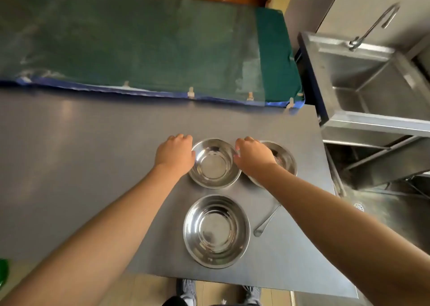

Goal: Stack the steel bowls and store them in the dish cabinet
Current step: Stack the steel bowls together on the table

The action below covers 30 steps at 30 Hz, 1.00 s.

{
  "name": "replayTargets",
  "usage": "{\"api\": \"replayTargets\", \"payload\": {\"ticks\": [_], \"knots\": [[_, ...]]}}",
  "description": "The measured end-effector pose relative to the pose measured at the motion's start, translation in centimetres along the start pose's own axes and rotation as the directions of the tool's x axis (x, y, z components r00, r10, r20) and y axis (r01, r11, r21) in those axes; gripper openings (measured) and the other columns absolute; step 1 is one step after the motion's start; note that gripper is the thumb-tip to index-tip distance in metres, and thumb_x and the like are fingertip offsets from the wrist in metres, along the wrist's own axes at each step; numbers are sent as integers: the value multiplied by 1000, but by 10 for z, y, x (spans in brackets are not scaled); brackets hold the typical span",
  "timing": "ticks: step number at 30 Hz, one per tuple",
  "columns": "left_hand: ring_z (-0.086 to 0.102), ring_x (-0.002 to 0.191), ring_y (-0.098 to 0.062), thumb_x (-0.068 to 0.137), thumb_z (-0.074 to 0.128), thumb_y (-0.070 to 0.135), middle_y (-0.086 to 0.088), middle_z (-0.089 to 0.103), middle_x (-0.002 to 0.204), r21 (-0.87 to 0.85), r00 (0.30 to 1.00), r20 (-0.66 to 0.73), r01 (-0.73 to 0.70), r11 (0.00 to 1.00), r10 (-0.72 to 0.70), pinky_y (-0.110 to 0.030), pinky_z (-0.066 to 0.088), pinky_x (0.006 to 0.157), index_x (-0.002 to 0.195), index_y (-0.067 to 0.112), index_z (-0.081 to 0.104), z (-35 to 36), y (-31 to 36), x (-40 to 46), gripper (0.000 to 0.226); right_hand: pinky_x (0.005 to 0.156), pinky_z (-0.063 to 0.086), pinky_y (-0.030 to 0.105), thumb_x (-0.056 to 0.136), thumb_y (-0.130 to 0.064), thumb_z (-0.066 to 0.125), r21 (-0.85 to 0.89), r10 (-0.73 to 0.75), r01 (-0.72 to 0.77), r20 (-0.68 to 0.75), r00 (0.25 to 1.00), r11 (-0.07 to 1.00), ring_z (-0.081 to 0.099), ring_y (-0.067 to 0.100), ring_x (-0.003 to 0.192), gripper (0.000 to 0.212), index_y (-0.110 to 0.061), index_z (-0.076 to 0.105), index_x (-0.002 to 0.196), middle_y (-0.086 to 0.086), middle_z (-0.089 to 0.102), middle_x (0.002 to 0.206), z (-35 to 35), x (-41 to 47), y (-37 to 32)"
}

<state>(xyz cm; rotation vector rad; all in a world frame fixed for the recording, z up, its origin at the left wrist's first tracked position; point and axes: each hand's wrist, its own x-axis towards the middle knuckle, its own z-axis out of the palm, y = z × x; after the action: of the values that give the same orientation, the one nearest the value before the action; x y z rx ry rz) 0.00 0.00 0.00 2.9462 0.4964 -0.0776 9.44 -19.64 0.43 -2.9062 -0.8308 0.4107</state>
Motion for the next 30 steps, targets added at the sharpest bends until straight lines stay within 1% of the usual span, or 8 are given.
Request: {"api": "replayTargets", "payload": {"ticks": [8, 14, 18, 21, 24, 26, 28, 30], "knots": [[60, 105, -35, 94, 57, 22, -12, 62, 113, -68, 990, 122, 84, 994, -76, -42, 48, 75, 112, 9, 58, 46, -4, 13, 22, 87, 57, 45, 97, -17, 50, 68, 121, -131, 135, 983, 989, 66, 40, 104, 31, -11, 64, 123, 17, 66, 116, 38, 21, -1], [62, 102, -38, 94, 58, 16, -16, 60, 114, -138, 976, 181, 144, 980, -118, -39, 41, 71, 115, 6, 53, 66, -3, 17, 24, 81, 55, 40, 97, -14, 50, 91, 180, -200, 189, 965, 976, 64, 37, 102, 31, -11, 63, 125, 14, 65, 115, 55, 29, 1], [62, 102, -41, 94, 56, 8, -18, 60, 115, -206, 963, 224, 199, 958, -152, -42, 47, 79, 119, 4, 52, 75, -1, 17, 26, 86, 57, 43, 96, -11, 50, 137, 220, -247, 186, 958, 959, 64, 37, 103, 35, -11, 63, 128, 15, 63, 116, 59, 33, 0], [61, 104, -41, 94, 55, 4, -19, 57, 118, -264, 952, 244, 249, 932, -185, -41, 47, 83, 121, 3, 52, 79, 0, 17, 26, 94, 56, 47, 96, -8, 49, 180, 235, -272, 201, 951, 945, 60, 37, 110, 40, -11, 62, 133, 16, 58, 123, 63, 35, -2], [60, 105, -41, 93, 55, 3, -18, 55, 119, -317, 932, 268, 325, 891, -244, -41, 47, 84, 121, 4, 52, 79, -3, 18, 28, 102, 52, 50, 98, -7, 48, 208, 243, -284, 203, 948, 936, 50, 37, 122, 41, -14, 62, 136, 17, 51, 130, 69, 35, -3], [60, 105, -41, 92, 56, 5, -18, 55, 119, -331, 921, 277, 359, 873, -274, -42, 48, 83, 122, 5, 54, 77, -9, 18, 30, 104, 50, 49, 99, -9, 47, 237, 252, -297, 203, 946, 925, 50, 38, 123, 40, -16, 64, 135, 16, 51, 130, 72, 35, -5], [60, 105, -40, 92, 59, 10, -17, 57, 119, -335, 916, 274, 375, 864, -291, -42, 48, 83, 123, 7, 55, 75, -15, 17, 31, 101, 52, 46, 100, -13, 48, 284, 250, -304, 210, 945, 909, 58, 36, 111, 38, -20, 66, 132, 14, 51, 130, 74, 34, -6], [61, 104, -40, 93, 60, 16, -17, 59, 119, -335, 917, 258, 379, 863, -303, -41, 48, 83, 125, 8, 56, 71, -22, 16, 33, 87, 54, 37, 100, -13, 47, 335, 241, -300, 206, 948, 893, 62, 26, 82, 37, -23, 69, 129, 11, 49, 131, 75, 35, -8]]}}
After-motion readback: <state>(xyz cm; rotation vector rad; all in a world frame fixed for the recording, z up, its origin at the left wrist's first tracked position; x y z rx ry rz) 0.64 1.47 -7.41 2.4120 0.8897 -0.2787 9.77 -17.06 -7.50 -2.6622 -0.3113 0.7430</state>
